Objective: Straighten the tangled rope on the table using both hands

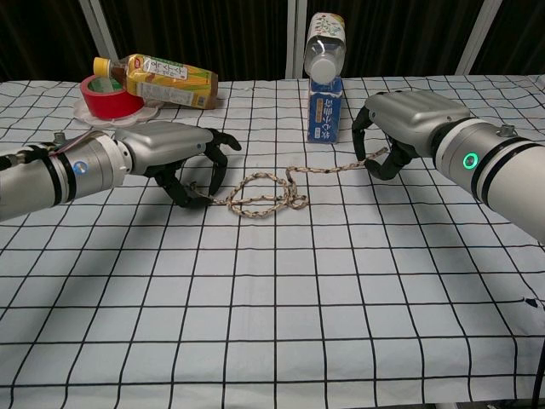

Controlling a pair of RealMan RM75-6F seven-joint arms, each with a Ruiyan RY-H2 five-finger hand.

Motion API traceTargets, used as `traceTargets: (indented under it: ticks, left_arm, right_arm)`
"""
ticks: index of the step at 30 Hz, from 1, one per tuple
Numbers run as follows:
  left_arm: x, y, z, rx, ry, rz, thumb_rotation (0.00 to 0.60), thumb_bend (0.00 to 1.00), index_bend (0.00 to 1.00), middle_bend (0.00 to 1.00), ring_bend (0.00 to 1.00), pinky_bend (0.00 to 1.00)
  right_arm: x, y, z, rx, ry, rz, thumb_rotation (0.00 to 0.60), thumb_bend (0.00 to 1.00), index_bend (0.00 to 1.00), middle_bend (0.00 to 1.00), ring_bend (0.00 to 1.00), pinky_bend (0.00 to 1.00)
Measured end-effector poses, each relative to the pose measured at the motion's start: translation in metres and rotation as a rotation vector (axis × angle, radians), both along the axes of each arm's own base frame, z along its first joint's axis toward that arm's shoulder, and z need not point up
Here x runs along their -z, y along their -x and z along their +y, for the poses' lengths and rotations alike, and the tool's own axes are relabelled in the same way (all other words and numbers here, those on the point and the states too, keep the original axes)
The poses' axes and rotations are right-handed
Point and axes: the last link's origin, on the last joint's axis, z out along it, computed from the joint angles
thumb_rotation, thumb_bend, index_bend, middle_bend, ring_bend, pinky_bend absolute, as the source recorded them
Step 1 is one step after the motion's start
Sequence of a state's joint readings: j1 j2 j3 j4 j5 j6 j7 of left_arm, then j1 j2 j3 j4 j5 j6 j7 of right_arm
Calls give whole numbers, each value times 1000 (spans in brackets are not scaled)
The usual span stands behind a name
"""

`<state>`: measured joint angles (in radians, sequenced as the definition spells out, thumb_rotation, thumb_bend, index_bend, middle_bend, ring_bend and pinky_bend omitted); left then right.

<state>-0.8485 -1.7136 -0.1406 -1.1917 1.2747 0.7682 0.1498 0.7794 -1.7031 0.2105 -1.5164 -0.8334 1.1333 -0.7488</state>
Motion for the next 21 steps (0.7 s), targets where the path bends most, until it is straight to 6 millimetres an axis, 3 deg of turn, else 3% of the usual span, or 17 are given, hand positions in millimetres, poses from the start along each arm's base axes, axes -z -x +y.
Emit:
traceTargets:
  ticks: [21]
  left_arm:
    - [1,4,2,-13,-1,39,600,341,533,65,0,0]
  right_arm:
    - [0,-1,-1,1,-5,-4,600,531,638,218,0,0]
